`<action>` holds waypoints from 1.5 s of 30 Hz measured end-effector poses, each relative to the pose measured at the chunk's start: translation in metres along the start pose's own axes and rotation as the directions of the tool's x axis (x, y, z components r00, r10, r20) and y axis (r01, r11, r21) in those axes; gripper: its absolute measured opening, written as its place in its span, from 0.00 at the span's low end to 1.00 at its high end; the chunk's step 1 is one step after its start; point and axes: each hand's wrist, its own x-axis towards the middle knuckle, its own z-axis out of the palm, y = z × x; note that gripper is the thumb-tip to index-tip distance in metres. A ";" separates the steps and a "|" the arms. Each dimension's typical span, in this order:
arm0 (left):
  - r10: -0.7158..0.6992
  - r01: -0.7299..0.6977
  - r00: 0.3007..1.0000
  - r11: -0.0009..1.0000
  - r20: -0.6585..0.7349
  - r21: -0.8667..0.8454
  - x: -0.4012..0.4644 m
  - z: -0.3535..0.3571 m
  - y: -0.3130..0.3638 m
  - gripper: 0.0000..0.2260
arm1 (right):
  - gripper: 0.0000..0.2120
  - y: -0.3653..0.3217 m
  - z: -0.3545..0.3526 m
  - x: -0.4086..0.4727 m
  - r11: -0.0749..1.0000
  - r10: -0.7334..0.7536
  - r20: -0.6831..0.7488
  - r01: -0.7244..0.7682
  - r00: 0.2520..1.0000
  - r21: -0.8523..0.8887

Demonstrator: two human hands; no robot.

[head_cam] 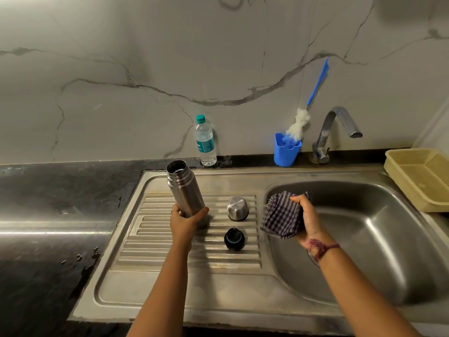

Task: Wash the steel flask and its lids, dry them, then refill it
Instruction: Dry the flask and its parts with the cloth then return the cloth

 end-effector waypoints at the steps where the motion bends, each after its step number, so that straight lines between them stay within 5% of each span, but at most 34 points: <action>1: 0.000 0.000 1.000 1.000 0.001 0.000 0.000 0.000 0.000 0.33 | 0.12 0.000 0.000 0.000 1.000 0.002 -0.003 -0.003 1.000 -0.003; 11: 0.004 -0.004 1.000 1.000 0.003 0.015 0.000 0.000 -0.005 0.36 | 0.13 0.003 -0.004 -0.003 1.000 0.002 -0.003 -0.002 1.000 -0.020; 19: 0.036 -0.025 0.995 0.993 -0.097 0.114 -0.038 0.000 -0.017 0.50 | 0.14 0.005 -0.009 -0.007 1.000 -0.001 -0.011 0.001 1.000 -0.025; 24: 0.074 -0.052 0.986 0.987 -0.146 0.150 -0.087 0.015 -0.027 0.43 | 0.14 0.007 -0.014 -0.011 1.000 -0.001 -0.017 0.001 1.000 -0.004; 29: 0.122 -0.135 0.991 0.931 0.061 0.339 -0.106 0.030 -0.042 0.36 | 0.18 0.013 -0.021 -0.013 1.000 -0.009 -0.040 0.009 0.999 0.007; 35: 0.090 -0.162 0.985 0.776 0.148 0.609 -0.101 0.047 -0.039 0.31 | 0.15 0.015 -0.030 -0.021 1.000 -0.014 -0.037 0.015 0.999 0.017; 41: 0.110 -0.175 0.983 0.789 0.145 0.589 -0.106 0.053 -0.041 0.27 | 0.20 0.012 -0.046 -0.025 0.999 -0.007 -0.102 0.010 0.995 0.031; 45: 0.158 -0.239 0.960 0.891 0.230 0.385 -0.120 0.068 -0.031 0.24 | 0.17 0.001 -0.061 -0.029 0.999 -0.006 -0.101 0.011 0.995 0.042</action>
